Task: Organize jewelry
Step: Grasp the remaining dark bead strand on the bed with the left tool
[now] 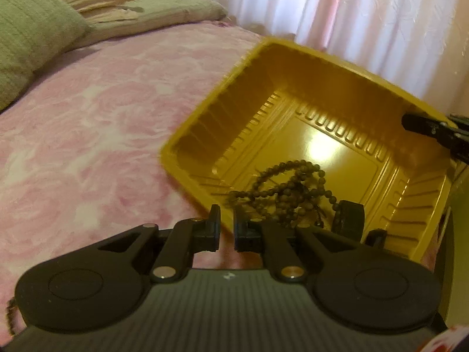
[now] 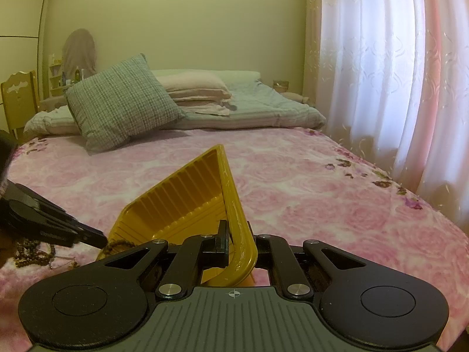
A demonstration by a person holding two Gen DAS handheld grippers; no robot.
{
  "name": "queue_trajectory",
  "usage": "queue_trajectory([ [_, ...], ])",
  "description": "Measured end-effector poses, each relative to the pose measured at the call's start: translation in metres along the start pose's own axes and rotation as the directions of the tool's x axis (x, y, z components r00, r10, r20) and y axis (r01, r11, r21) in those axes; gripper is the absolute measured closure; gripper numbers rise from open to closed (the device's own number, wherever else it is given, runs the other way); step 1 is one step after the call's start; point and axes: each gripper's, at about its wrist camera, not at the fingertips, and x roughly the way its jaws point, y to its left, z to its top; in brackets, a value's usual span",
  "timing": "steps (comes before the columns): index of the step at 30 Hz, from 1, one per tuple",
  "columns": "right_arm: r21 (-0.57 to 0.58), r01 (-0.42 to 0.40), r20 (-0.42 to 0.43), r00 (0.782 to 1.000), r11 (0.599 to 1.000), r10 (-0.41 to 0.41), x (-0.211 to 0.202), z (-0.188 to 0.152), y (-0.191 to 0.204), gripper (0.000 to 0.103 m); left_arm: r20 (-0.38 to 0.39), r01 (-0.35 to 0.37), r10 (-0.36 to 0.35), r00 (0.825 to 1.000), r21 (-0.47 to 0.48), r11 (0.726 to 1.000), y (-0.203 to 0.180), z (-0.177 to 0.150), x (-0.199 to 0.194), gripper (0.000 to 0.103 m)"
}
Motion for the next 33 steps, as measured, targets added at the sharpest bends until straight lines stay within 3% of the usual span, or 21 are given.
queue_trajectory([
  [10,-0.003,-0.006,0.004,1.0,1.0,0.006,-0.002,0.001,0.002,0.095,0.043,-0.147,0.154,0.987,-0.136,0.98,0.067,-0.023,-0.075,0.084],
  [14,-0.005,-0.008,0.007,1.0,1.0,0.008,-0.004,0.0,0.002,0.095,0.041,-0.197,0.204,0.978,-0.128,0.972,0.073,-0.044,-0.094,0.083],
  [23,-0.009,-0.004,0.005,1.0,1.0,0.004,-0.003,-0.001,0.001,0.095,0.064,-0.236,0.231,0.971,0.075,0.969,0.034,-0.084,-0.092,0.074],
  [28,-0.009,-0.002,0.003,1.0,1.0,0.002,-0.004,0.0,0.001,0.095,0.031,-0.225,0.224,0.974,0.241,0.944,0.012,-0.091,-0.068,0.074],
  [33,-0.009,0.001,0.0,1.0,1.0,-0.001,-0.003,0.0,0.001,0.095,-0.01,-0.192,0.206,0.979,0.325,0.926,0.007,-0.089,-0.047,0.073],
])
